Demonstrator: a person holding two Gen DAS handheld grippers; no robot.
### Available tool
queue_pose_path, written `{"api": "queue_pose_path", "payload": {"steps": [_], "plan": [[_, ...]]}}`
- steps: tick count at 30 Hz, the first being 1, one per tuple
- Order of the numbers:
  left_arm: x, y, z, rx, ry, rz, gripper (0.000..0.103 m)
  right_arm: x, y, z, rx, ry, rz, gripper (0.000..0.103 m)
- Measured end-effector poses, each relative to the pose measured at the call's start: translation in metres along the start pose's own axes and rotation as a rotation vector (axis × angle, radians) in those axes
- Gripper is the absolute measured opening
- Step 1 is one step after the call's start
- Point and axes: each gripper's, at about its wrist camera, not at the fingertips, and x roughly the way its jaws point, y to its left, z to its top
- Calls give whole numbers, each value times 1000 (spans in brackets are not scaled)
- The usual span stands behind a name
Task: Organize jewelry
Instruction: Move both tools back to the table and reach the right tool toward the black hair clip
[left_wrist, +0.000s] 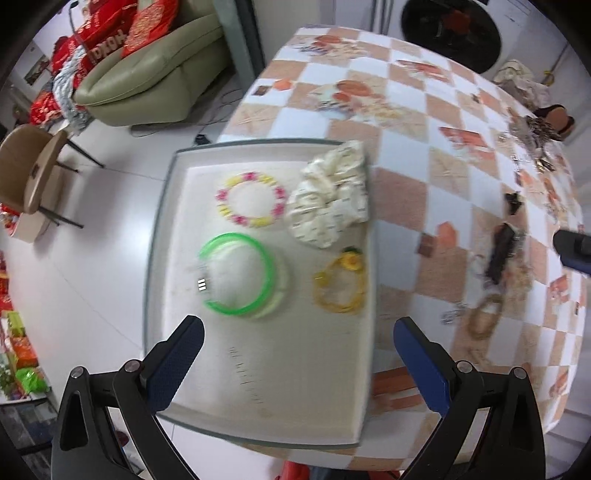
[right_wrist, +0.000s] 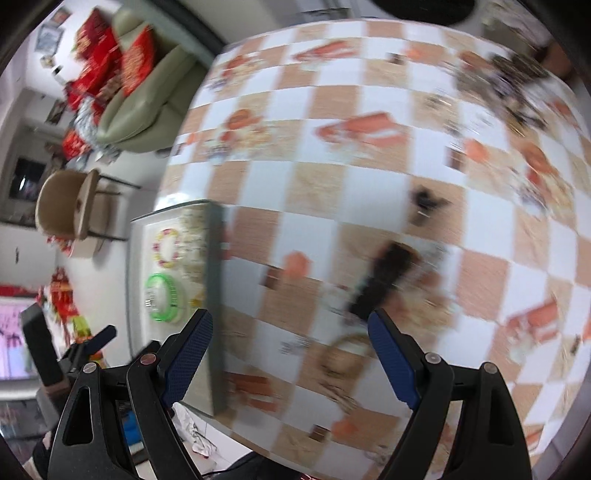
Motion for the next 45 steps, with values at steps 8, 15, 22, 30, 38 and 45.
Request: {"api": "queue_pose_path", "payload": {"steps": [8, 15, 22, 30, 38, 45], "plan": [[3, -51, 11, 92, 5, -46, 103, -8, -76, -18, 156, 9, -82, 88], [10, -89, 13, 162, 21, -70, 103, -8, -110, -22, 215, 10, -113, 88], [23, -116, 7, 221, 47, -78, 103, 0, -123, -20, 216, 30, -117, 88], [36, -140, 2, 265, 60, -103, 103, 11, -127, -10, 209, 42, -113, 88], [49, -151, 5, 281, 59, -111, 103, 25, -125, 11, 205, 36, -113, 88], [65, -152, -1, 286, 107, -118, 93, 32, -113, 37, 85, 6, -157, 87]]}}
